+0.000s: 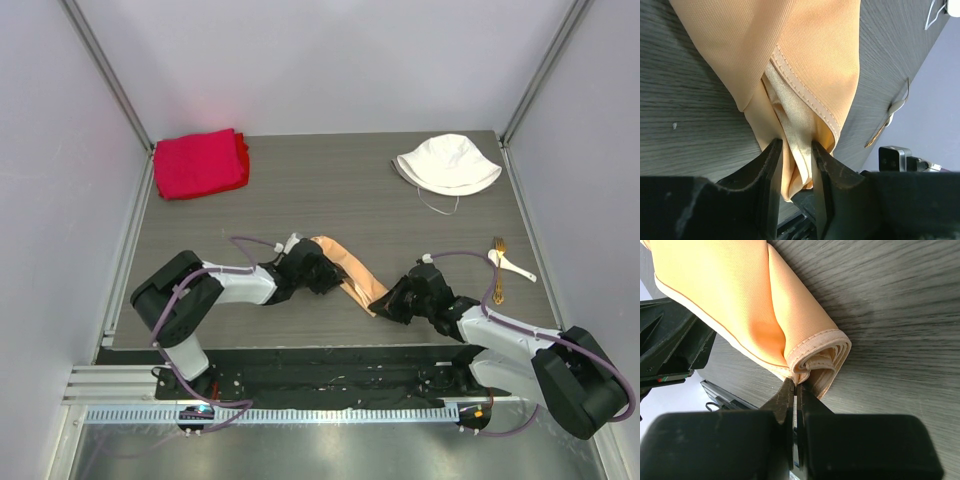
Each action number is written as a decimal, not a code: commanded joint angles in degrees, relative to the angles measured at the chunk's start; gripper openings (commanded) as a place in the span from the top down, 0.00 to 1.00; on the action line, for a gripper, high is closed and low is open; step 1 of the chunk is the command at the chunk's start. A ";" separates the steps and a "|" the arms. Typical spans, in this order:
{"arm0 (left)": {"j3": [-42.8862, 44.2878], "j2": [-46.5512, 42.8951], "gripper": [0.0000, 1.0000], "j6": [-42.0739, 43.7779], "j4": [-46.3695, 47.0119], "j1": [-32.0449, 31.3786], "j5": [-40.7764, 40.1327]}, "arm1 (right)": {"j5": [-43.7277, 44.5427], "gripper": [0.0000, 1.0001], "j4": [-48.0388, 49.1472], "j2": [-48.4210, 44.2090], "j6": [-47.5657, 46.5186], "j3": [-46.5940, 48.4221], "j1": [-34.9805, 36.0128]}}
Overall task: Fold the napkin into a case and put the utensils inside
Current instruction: Smooth out the smaller rectangle-folded napkin at the center of the board.
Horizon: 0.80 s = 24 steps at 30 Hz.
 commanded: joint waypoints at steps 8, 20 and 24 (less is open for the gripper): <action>3.53 2.66 0.67 -0.91 3.51 0.24 0.00 | -0.10 0.99 0.97 0.37 -0.88 -0.05 -0.04; 3.09 -0.16 0.67 -2.06 3.16 -0.11 1.23 | 0.17 0.99 0.53 -0.15 -1.24 0.13 -0.13; 2.74 2.30 0.67 -3.73 5.88 -0.29 3.34 | 0.08 0.99 0.71 -0.15 -1.15 0.21 -0.13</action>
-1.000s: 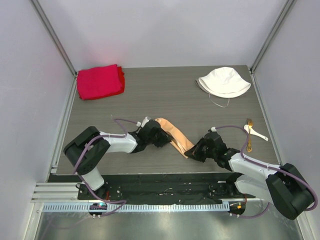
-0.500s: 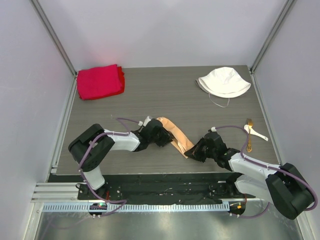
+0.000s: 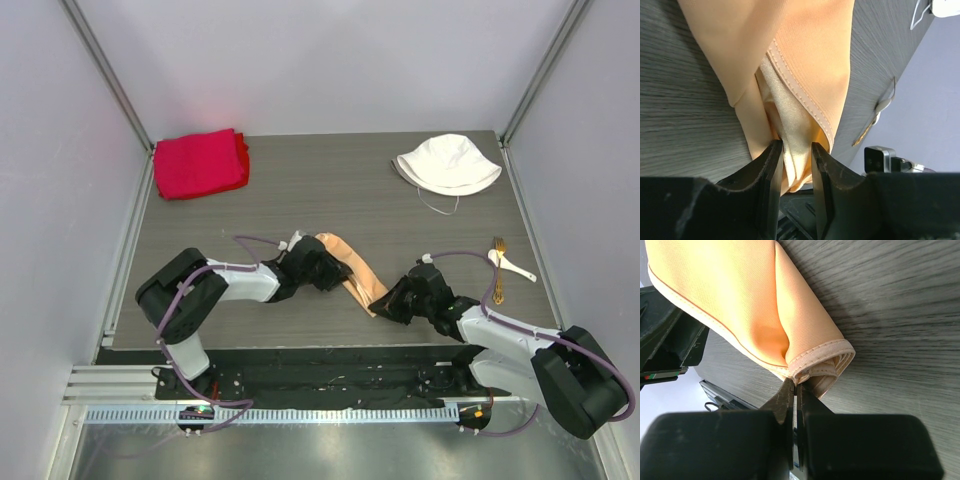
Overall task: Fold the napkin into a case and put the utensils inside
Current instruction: Smooth out the smaller rectangle-folded napkin at the center of the board.
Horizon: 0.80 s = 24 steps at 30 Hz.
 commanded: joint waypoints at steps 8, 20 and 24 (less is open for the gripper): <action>0.73 1.33 0.67 -2.90 4.95 -0.35 2.60 | 0.08 0.99 0.62 -0.31 -0.75 0.21 -0.04; 0.02 2.73 0.63 -1.68 4.08 -0.53 2.42 | -0.01 0.99 0.53 -0.30 -0.66 0.57 -0.13; 0.64 3.44 0.82 1.03 5.04 -0.09 1.46 | 0.17 0.99 -1.93 -2.23 -0.93 0.92 -0.13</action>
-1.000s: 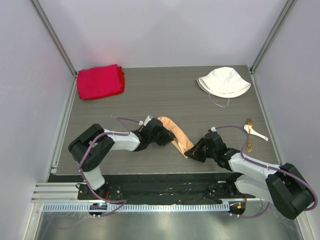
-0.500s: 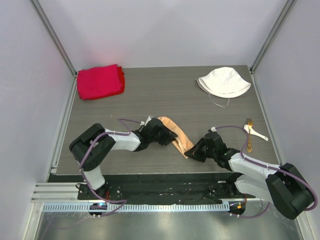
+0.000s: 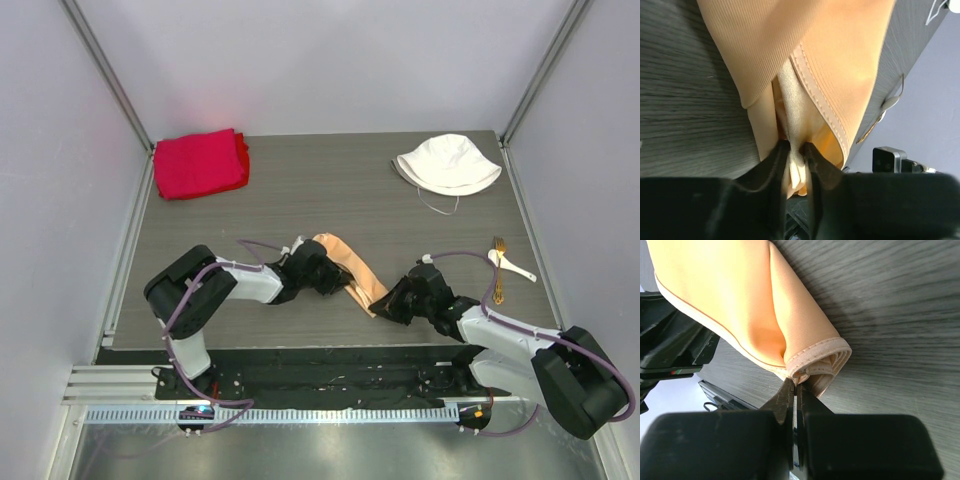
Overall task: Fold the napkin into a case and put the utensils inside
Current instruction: Smooth out the smaller rectangle-folded napkin at the center of the board.
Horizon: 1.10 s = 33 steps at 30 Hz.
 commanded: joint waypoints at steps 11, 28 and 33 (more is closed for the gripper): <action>3.41 -2.46 1.00 15.32 -8.90 0.96 -3.28 | 0.87 0.99 2.87 0.63 0.19 -5.23 -0.04; 2.88 -11.76 0.80 32.89 -17.15 0.88 -4.86 | 0.52 0.99 3.93 3.98 -1.92 -4.71 -0.13; 3.05 -17.84 0.88 37.73 -16.47 0.79 1.70 | -0.18 0.99 3.85 3.89 -3.49 -4.01 -0.13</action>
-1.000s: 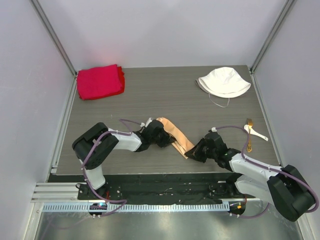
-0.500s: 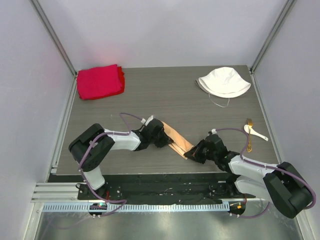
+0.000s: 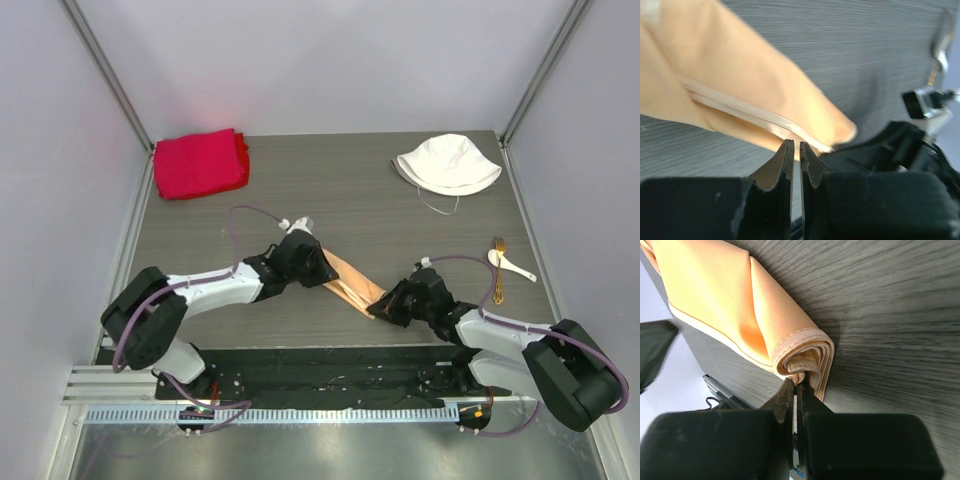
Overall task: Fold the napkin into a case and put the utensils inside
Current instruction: Smooth out the smaller rectangle-folded napkin at the center of the board.
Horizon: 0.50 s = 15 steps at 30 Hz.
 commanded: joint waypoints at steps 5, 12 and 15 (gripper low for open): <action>5.65 0.82 0.90 1.74 5.92 0.92 12.08 | 0.97 0.99 -7.09 0.48 -4.62 0.24 0.07; 7.16 9.71 0.95 0.85 5.67 1.80 12.27 | 0.79 0.99 -9.11 -0.13 -5.84 1.73 0.07; 3.03 9.01 0.95 1.99 5.14 2.15 10.34 | 1.59 0.99 -11.13 -1.62 -6.99 2.78 0.07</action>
